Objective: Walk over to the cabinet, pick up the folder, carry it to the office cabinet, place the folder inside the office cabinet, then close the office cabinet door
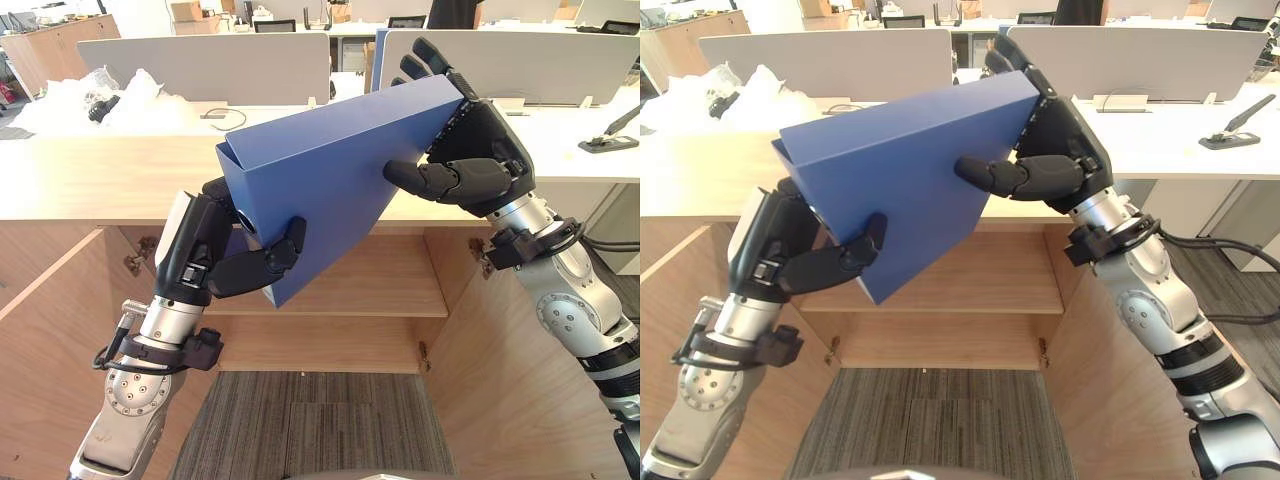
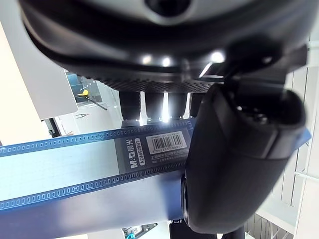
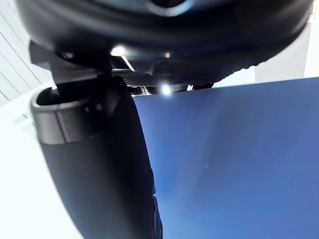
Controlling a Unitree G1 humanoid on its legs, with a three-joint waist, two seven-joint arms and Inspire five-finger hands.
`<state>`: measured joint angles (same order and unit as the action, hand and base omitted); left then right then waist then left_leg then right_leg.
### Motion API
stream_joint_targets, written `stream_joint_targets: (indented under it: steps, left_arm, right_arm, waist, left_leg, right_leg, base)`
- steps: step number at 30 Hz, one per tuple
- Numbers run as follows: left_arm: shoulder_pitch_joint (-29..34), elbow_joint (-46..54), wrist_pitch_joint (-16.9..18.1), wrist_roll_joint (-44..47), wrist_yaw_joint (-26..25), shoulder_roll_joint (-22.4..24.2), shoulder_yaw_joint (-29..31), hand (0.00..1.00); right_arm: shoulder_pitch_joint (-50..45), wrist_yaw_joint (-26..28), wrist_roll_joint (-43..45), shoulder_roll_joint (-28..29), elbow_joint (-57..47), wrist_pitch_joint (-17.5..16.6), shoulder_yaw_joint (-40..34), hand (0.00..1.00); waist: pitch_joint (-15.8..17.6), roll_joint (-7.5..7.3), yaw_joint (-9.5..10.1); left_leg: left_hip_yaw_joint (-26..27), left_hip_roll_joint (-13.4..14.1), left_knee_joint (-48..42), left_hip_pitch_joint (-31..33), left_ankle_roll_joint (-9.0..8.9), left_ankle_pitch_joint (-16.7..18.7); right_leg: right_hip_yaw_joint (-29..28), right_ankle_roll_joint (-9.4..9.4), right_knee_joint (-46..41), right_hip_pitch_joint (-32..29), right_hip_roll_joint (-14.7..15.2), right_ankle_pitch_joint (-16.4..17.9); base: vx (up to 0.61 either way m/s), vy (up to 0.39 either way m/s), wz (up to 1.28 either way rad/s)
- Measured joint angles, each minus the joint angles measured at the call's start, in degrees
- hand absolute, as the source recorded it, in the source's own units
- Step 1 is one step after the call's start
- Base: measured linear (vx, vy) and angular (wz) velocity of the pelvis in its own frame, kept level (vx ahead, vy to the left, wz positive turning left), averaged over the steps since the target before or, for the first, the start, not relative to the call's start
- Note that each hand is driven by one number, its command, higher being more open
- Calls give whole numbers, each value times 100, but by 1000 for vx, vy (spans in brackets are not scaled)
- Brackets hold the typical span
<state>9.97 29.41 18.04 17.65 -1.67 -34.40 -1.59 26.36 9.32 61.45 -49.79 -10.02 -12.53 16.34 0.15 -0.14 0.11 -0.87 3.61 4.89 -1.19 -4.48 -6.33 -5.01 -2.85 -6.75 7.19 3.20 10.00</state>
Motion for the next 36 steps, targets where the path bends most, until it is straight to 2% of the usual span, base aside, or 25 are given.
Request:
stream_joint_targets:
  steps: [11, 19, 23, 24, 27, 29, 31, 34, 36]
  left_arm:
    - [110, 0, -2, 513, -86, -449, -68, 0]
    - [4, -68, -7, 1758, 49, -696, -110, 0]
    - [-585, -647, -11, 2878, 532, -770, -204, 0]
    - [-717, -792, -11, 3101, 644, -808, -226, 0]
    - [-1126, -1071, 25, 3745, 1132, -835, -327, 0]
    - [-1393, -1280, 36, 3800, 1449, -935, -379, 0]
    - [-1485, -1439, 33, 3806, 1755, -912, -376, 0]
    - [-1515, -1690, 16, 3822, 1955, -762, -312, 0]
    - [-1529, -1960, 0, 3870, 2028, -419, -162, 0]
  right_arm:
    - [315, -28, 391, -434, 187, -28, 644, 100]
    - [495, -22, 662, -443, 496, -74, 1412, 100]
    - [852, 17, 862, -423, 874, -67, 2035, 100]
    - [965, 27, 864, -418, 961, -60, 2180, 0]
    - [1324, 326, 861, -441, 1224, 114, 2863, 0]
    - [1362, 490, 843, -440, 1469, 259, 3159, 0]
    - [1378, 697, 837, -415, 1607, 421, 3399, 0]
    - [1378, 996, 796, -397, 1703, 558, 3442, 0]
    - [1376, 1168, 566, -304, 1719, 567, 3308, 0]
  waist:
    - [-4, 4, 31]
    - [-17, 4, 142]
    - [-69, -4, 257]
    - [-75, -12, 267]
    - [-137, -107, 276]
    - [-194, -192, 300]
    - [-206, -213, 301]
    - [-206, -211, 297]
    - [-203, -205, 274]
  left_leg:
    - [6, -2, 1, -4, 13, -19]
    - [4, -3, 1, 0, 10, -26]
    - [2, -2, 1, 0, 11, -36]
    - [1, -2, 1, 3, 12, -40]
    - [0, -1, 1, 21, 11, -45]
    - [-4, 0, 1, 24, 11, -46]
    - [1, -3, 1, 27, 16, -50]
    - [7, -6, 1, 30, 21, -65]
    - [7, -1, 1, 33, 17, -81]
  right_leg:
    - [4, 0, 6, -1, 4, 0]
    - [8, 1, 12, -4, 3, 0]
    - [8, 2, 0, -7, 1, -1]
    - [9, 3, -1, -9, 1, -1]
    - [8, 4, -4, -29, -1, -2]
    - [9, 6, -10, -31, -3, -3]
    - [5, 19, -14, -41, 1, -12]
    - [0, 20, -14, -50, 4, -12]
    - [-2, 20, -13, -54, -2, -12]
  base:
    - [-38, -8, -1]
    - [0, 0, 0]
    - [0, 0, 0]
    - [0, 0, 0]
    - [0, 0, 0]
    - [0, 0, 0]
    - [0, 0, 0]
    - [0, 0, 0]
    - [0, 0, 0]
